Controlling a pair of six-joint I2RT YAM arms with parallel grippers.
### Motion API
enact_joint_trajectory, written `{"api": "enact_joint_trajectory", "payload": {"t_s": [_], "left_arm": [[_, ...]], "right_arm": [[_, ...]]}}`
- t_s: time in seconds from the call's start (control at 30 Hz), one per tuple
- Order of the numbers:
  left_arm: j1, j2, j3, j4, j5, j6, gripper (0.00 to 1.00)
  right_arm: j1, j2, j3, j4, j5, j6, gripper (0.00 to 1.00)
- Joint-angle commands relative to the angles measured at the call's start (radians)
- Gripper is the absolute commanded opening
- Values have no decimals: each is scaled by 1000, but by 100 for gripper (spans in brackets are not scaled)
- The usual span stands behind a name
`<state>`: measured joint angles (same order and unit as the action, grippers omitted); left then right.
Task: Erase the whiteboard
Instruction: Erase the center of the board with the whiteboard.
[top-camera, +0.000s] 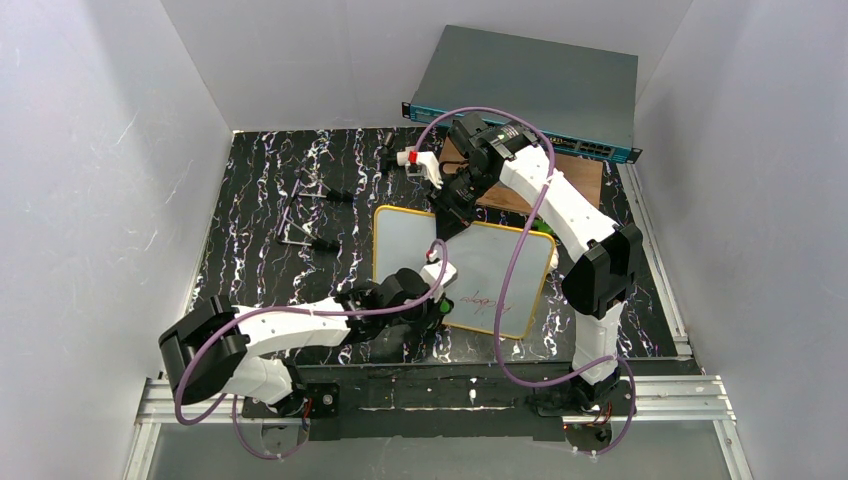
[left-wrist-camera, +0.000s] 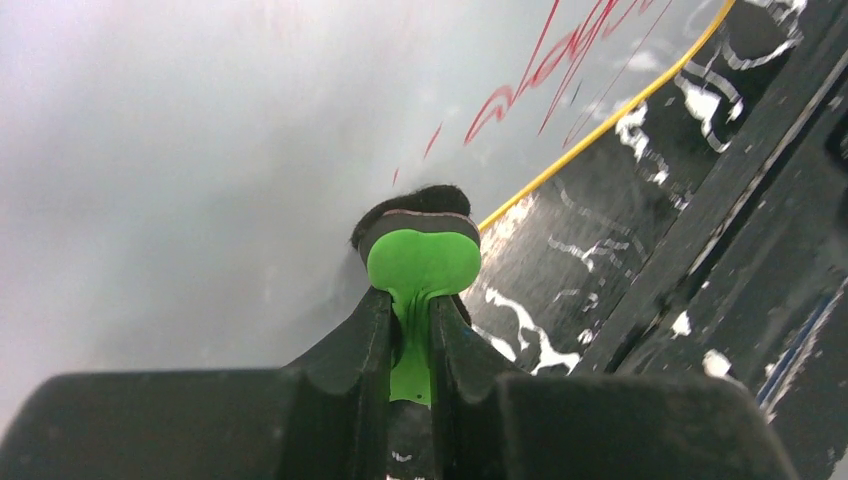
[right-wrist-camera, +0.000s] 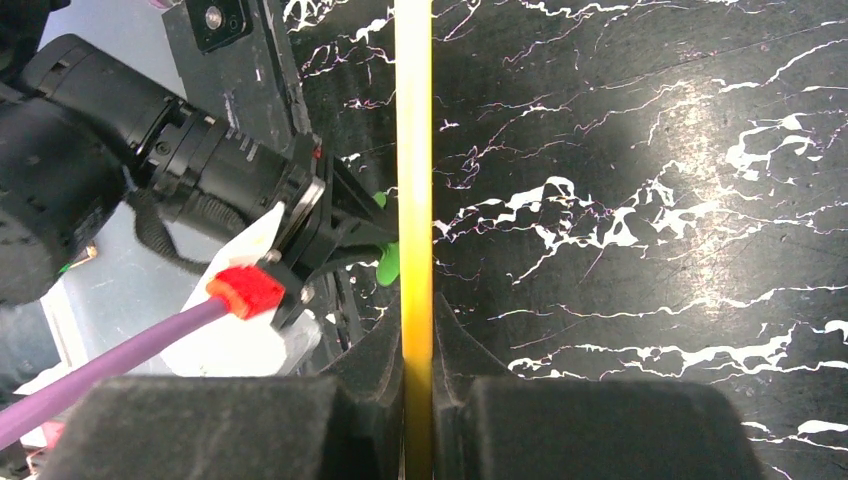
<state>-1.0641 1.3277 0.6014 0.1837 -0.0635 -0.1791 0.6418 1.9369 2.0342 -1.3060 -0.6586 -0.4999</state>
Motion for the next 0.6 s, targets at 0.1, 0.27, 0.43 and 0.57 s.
{"api": "enact_joint_trajectory", "payload": {"t_s": [0.1,0.27,0.43,0.57], "left_arm": [[29,26,154,48,-102,11,0],[36,65,201,-42,-227,-13,0],[79,60,139,-47,-265,-85,0],[99,37,67,6,-257,-117,0]], "right_arm": [[3,-7,47,-10,-21,67,1],[-27,15,98,-4,-19,101,1],[-51,37,123,17,-43,131,1],[-51,45,122,41,-59,166,1]]}}
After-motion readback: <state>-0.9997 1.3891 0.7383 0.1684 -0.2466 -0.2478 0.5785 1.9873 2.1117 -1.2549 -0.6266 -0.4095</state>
